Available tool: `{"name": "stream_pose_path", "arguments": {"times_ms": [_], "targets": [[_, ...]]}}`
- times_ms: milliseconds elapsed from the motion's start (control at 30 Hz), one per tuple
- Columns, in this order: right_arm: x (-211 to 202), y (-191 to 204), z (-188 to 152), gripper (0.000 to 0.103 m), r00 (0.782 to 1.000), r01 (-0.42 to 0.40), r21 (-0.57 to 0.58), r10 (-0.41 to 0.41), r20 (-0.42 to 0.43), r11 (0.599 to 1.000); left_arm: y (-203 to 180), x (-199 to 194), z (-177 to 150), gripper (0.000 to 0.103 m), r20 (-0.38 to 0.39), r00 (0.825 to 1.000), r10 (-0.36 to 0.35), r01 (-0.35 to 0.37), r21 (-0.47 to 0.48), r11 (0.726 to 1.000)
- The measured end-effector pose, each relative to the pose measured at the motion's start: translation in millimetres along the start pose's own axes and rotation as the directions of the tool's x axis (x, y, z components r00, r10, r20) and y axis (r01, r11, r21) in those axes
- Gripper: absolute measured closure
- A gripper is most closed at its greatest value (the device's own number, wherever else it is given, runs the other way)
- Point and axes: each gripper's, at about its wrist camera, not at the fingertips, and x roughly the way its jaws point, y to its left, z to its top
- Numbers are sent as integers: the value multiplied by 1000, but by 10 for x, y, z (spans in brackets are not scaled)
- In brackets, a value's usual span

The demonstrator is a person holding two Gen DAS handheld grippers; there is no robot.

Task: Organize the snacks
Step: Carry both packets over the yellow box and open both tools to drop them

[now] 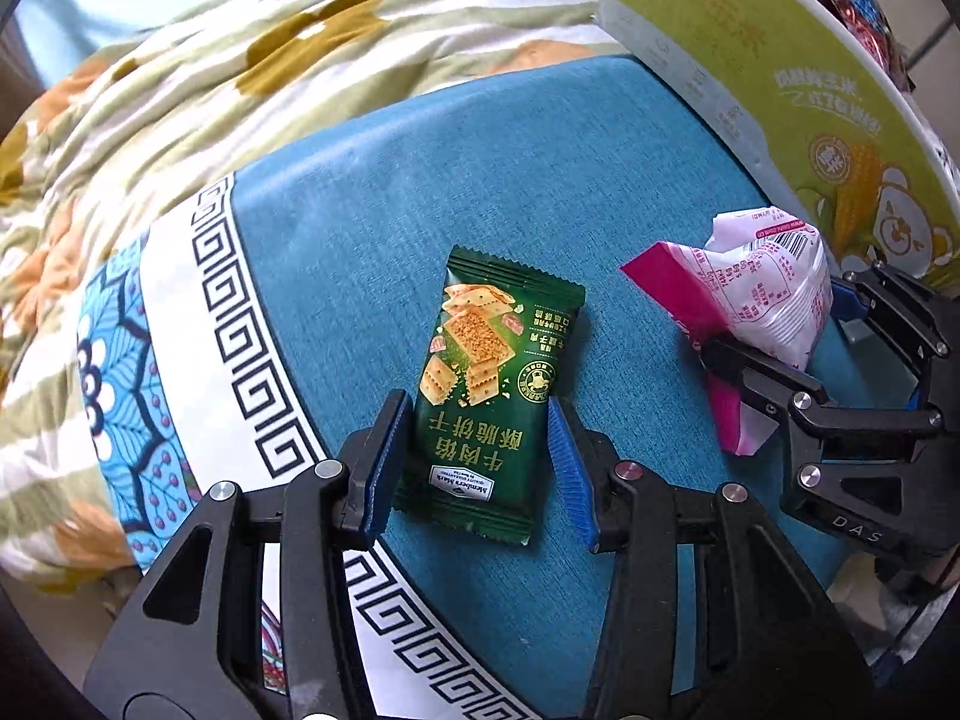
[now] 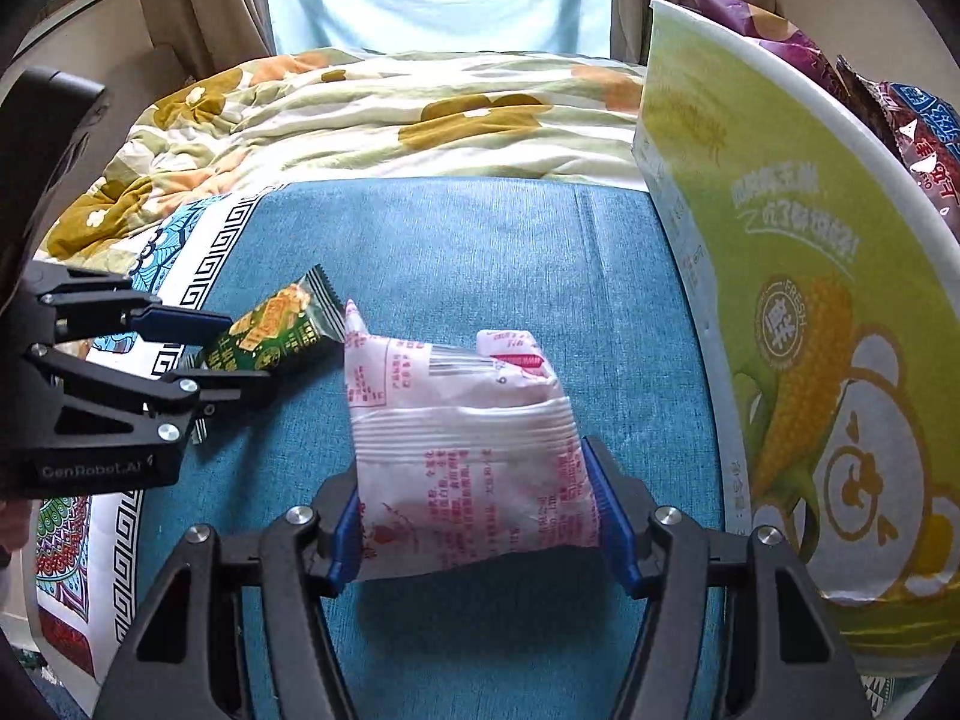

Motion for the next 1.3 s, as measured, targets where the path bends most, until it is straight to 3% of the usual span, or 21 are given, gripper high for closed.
{"name": "stream_pose_path", "arguments": {"times_ms": [233,467,633,800,1067,1300], "targets": [[-77,38,119,50,1000,-2,-4,2,13,1000,116,-327,-76,61,56,998,-6,12,-107,994],[-717,37,362,51,993,-56,-5,56,103,998,-64,-1145,-17,61,156,986,57,-34,-144,989],[-1336,-164,517,51,979,-97,-17,99,179,995,-399,-1695,175,61,238,965,113,-68,-188,980],[-1773,-651,539,51,966,-118,-32,122,229,993,-1014,-1990,442,61,303,945,126,-58,-224,973],[-2103,-1785,459,51,971,-80,5,77,225,997,-2161,-1810,959,61,327,939,108,-23,-254,967],[-2091,-2498,364,51,975,-119,27,112,190,993,-2840,-1363,1105,60,262,960,99,-18,-296,955]]}}
